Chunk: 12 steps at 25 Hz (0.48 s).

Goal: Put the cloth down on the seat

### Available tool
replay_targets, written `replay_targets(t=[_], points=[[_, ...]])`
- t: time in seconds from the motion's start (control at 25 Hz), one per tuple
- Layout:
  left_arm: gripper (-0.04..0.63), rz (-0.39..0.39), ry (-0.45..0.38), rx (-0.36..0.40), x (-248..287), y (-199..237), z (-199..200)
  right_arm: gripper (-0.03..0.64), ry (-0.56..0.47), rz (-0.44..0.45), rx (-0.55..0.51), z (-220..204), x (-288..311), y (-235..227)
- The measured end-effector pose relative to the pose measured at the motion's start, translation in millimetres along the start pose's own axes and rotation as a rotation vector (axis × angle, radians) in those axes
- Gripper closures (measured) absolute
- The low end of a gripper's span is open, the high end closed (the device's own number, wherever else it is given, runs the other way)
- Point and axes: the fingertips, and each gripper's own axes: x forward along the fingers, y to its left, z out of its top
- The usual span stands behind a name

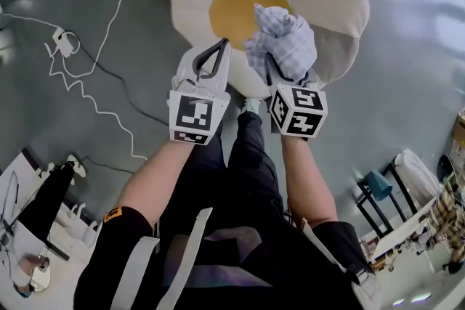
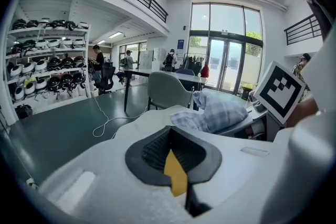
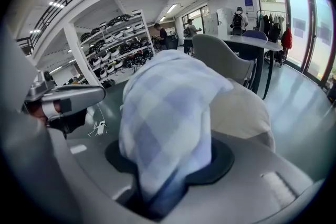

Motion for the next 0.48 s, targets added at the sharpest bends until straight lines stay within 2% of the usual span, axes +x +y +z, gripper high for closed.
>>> replay_targets(t=[0.28,0.48], points=[[0.597,0.01,0.068,0.004,61,7,-58,0.402,0.038,0.01,0.032,-30,63,-37],[0.597,0.013,0.111,-0.023,89,14,-107,0.399,0.068,-0.009,0.057,-59,104,-56]])
